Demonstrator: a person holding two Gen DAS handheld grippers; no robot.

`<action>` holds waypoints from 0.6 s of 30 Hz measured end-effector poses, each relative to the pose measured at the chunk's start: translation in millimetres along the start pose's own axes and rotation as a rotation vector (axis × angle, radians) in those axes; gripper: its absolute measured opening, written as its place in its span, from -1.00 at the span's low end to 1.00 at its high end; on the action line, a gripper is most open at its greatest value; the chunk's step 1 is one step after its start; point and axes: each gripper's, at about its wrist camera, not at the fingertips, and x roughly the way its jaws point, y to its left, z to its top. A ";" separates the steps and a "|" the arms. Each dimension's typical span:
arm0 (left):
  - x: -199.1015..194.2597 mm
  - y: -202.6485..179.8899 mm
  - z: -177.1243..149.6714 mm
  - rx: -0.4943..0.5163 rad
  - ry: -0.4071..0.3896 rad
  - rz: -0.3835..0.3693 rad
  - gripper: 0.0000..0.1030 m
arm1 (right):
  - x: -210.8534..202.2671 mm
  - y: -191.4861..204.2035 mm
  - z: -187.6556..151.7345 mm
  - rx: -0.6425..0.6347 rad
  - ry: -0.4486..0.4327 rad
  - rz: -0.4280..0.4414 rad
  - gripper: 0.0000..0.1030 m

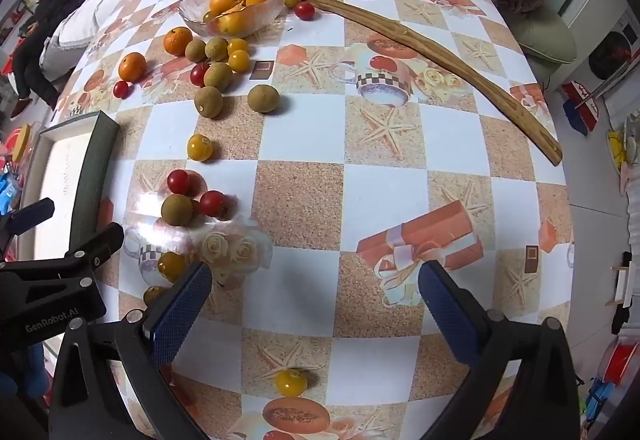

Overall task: Organize fruits
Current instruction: 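Move both tools toward the scattered fruit on the table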

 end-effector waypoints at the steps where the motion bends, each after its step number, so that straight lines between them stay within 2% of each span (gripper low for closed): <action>1: 0.7 -0.2 0.5 0.000 0.002 -0.002 1.00 | -0.4 -2.3 -0.1 0.002 0.000 0.000 1.00; 15: 11.4 -6.4 6.0 0.015 0.019 0.008 1.00 | 0.1 -22.9 -13.3 0.035 -0.007 -0.007 1.00; 18: 17.5 -7.3 6.8 0.012 0.050 -0.009 1.00 | -0.3 -24.1 -20.5 0.031 -0.007 -0.006 1.00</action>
